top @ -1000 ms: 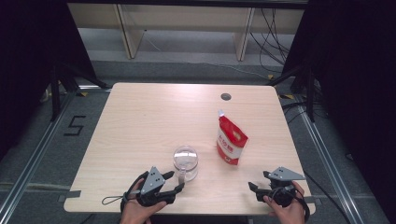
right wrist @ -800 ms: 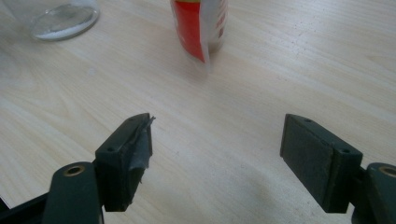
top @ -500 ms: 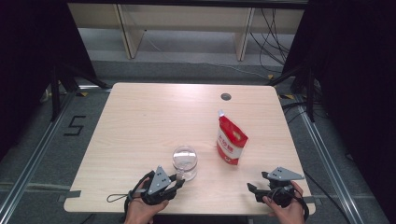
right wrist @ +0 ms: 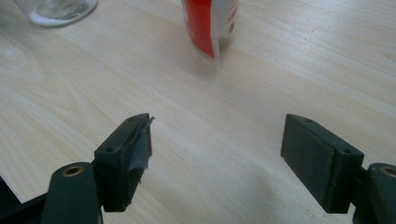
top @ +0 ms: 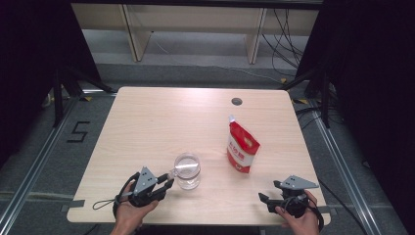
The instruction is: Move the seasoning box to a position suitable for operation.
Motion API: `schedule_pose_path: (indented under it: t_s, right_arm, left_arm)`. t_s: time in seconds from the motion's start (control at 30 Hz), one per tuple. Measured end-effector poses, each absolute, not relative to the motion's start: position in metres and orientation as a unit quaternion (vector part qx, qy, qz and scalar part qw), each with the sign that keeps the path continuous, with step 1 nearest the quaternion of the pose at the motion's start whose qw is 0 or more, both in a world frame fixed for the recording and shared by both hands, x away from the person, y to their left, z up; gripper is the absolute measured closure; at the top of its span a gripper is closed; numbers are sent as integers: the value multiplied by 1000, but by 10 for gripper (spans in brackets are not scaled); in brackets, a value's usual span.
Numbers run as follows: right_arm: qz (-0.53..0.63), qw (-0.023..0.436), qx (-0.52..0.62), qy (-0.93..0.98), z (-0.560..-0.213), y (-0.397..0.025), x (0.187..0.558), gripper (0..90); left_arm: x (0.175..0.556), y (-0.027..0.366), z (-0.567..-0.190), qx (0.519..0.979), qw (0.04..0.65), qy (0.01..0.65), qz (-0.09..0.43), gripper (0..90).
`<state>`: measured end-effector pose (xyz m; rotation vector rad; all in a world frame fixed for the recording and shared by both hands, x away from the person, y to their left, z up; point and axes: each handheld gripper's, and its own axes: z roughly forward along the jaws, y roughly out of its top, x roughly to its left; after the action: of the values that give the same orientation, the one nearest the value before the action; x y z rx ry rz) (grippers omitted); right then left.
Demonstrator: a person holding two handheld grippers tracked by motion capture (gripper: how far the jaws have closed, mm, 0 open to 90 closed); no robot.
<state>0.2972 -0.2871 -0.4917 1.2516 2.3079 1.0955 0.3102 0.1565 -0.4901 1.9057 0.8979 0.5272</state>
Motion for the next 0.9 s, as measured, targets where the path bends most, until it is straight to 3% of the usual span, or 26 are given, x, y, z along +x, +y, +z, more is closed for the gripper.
schedule_pose_path:
  t_s: [0.23, 0.33, 0.9]
  right_arm:
    - [384, 153, 421, 808, -493, -288, 299, 257]
    - [380, 147, 431, 805, -492, -285, 297, 257]
    - [384, 146, 428, 805, -492, -285, 298, 257]
  left_arm:
    - [319, 161, -490, 770, 456, 377, 241, 747]
    - [326, 167, -489, 780, 447, 354, 259, 756]
    - [315, 143, -493, 798, 482, 297, 209, 754]
